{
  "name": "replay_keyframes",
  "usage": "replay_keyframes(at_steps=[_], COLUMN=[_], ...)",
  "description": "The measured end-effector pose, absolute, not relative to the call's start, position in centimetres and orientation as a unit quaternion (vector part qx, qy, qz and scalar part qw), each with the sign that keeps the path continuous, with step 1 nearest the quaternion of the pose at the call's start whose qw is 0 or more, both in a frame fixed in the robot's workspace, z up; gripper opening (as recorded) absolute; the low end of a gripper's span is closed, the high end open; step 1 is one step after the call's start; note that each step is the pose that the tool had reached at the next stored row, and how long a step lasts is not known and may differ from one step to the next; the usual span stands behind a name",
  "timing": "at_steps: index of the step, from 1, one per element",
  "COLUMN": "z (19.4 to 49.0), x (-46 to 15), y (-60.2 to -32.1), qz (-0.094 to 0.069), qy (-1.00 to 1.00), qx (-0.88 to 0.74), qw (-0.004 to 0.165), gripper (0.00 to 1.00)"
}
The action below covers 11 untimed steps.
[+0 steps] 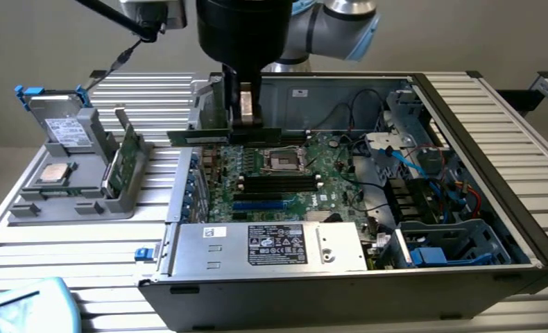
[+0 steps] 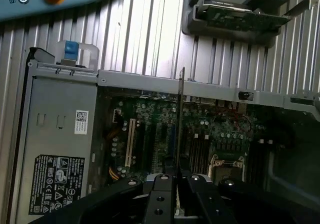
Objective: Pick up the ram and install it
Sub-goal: 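Pick up the ram and move it above insertion slot, then insert the ram into the slot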
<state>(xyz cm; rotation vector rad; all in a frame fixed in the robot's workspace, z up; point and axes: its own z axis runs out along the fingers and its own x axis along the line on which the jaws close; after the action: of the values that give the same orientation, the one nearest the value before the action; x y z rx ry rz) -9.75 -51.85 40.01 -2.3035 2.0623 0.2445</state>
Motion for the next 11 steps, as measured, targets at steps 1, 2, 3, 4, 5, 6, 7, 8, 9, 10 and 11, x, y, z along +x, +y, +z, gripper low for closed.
replay_keyframes(at_steps=[1, 2, 3, 4, 5, 6, 7, 8, 9, 10, 11], z=[39.8, 39.6, 39.5, 39.3, 39.1, 38.9, 38.7, 38.6, 38.4, 38.2, 38.0], x=[-9.3, -8.8, -8.4, -7.9, -7.5, -7.0, -6.6, -6.2, -5.8, -5.4, -5.0], y=[-51.8, -51.8, -51.8, -51.8, -51.7, -51.7, -51.6, -51.6, -51.5, -51.5, -51.5], qz=[0.079, 0.079, 0.079, 0.079, 0.079, 0.079, 0.079, 0.079, 0.079, 0.079, 0.079], qy=[0.665, 0.665, 0.665, 0.665, 0.665, 0.665, 0.665, 0.665, 0.665, 0.666, 0.666], qx=[-0.743, -0.743, -0.743, -0.743, -0.742, -0.742, -0.742, -0.742, -0.742, -0.742, -0.742], qw=[0.020, 0.020, 0.020, 0.020, 0.020, 0.020, 0.020, 0.020, 0.020, 0.020, 0.020], gripper=[0.14, 0.14, 0.14, 0.14, 0.14, 0.14, 0.14, 0.14, 0.14, 0.14, 0.14])
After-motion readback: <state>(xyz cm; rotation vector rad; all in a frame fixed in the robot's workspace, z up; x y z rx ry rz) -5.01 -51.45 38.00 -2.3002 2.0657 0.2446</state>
